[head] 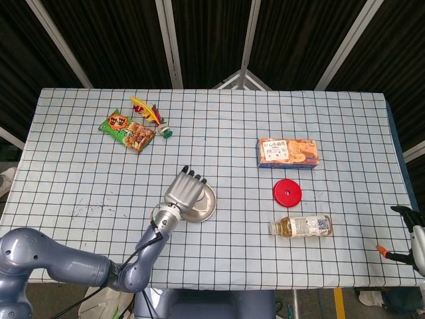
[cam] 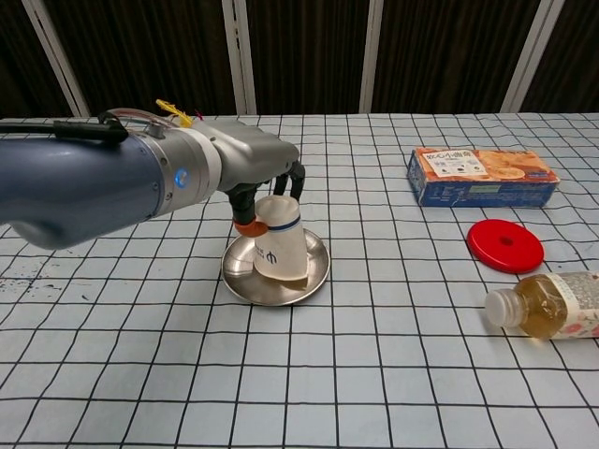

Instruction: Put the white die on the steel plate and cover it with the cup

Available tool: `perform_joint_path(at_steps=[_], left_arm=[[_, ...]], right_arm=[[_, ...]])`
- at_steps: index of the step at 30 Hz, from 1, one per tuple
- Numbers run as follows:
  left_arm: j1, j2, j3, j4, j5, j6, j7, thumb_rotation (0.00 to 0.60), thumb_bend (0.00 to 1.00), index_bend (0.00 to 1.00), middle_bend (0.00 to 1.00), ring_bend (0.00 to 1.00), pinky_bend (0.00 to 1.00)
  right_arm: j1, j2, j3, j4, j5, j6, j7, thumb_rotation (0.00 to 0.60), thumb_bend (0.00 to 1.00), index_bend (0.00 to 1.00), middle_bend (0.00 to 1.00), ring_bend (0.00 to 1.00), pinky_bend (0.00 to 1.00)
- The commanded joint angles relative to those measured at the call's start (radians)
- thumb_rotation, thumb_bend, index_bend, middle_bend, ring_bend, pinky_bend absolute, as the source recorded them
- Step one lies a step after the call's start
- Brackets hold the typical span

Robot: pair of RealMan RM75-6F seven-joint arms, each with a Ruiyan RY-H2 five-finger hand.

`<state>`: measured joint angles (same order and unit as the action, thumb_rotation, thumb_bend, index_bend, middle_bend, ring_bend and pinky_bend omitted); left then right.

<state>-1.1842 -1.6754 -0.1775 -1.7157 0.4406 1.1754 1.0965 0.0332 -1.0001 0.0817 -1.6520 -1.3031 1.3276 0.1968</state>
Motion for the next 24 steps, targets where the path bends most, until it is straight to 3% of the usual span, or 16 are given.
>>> perform_joint_path(at_steps=[1,12,18,24], left_arm=[[0.01,-0.001,0.012,0.011,0.036,-0.017,-0.031,0.6,0.52,0.35,0.28,0.22,0.15],[0.03,0.029,0.069,0.036,0.163,-0.049,-0.072,0.6,0.52,0.35,0.28,0.22,0.15],[0.023,0.048,0.116,0.066,0.223,-0.067,-0.035,0.6,0.52,0.35,0.28,0.21,0.15],[0.025,0.034,0.126,0.088,0.241,-0.061,-0.021,0.6,0.52,0.35,0.27,0.21,0.15]], right_arm=[[-0.001,0.003,-0.001,0.003,-0.007,0.002,0.009,0.6,0.1,0.21,0.19,0.15,0.01],[-0.001,0.007,-0.003,0.002,-0.012,-0.002,0.02,0.6,0.1,0.21,0.19,0.15,0.01],[0.006,0.006,0.0,-0.01,-0.004,-0.015,0.01,0.6,0.1,0.21,0.19,0.15,0.01],[0.002,0.008,-0.004,-0.002,-0.009,-0.013,0.027,0.6,0.1,0.21,0.19,0.15,0.01]])
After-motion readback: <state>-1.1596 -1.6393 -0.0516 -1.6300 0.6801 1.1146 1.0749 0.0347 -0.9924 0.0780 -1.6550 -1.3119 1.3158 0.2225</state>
